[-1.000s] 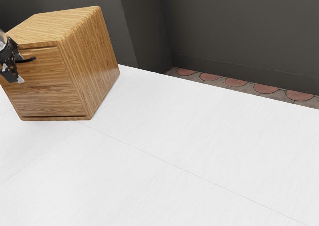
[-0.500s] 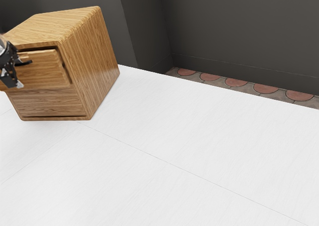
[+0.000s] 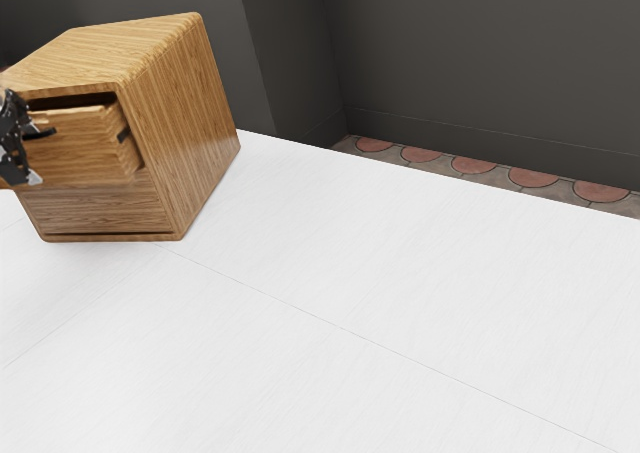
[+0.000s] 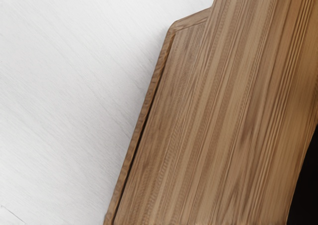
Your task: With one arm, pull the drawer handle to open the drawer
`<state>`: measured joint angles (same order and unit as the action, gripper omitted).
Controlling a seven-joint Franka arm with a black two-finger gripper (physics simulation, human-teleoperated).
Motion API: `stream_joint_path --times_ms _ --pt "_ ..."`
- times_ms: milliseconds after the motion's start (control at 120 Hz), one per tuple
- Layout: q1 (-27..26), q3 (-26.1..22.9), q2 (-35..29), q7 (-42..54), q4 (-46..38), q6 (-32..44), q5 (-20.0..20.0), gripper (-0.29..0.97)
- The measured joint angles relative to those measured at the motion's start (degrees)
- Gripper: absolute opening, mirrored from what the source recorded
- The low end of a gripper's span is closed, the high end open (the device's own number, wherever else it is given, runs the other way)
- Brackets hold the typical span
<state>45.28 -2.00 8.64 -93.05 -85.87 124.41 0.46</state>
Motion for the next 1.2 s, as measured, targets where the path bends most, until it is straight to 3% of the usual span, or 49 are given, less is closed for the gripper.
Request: stream_joint_path --times_ms 592,658,992,1200 --pt "1.3 -0.2 -8.6 -0.3 -11.9 4.5 -0.4 0.68" --pt "-1.1 2.4 -9.5 -0.4 -13.3 5.0 -0.3 0.68" --pt "1.0 0.7 -15.6 -0.5 -20.4 7.1 -1.5 0.68" --pt "-0.4 2.7 -20.2 -0.6 -25.6 7.9 -1.4 0.68"
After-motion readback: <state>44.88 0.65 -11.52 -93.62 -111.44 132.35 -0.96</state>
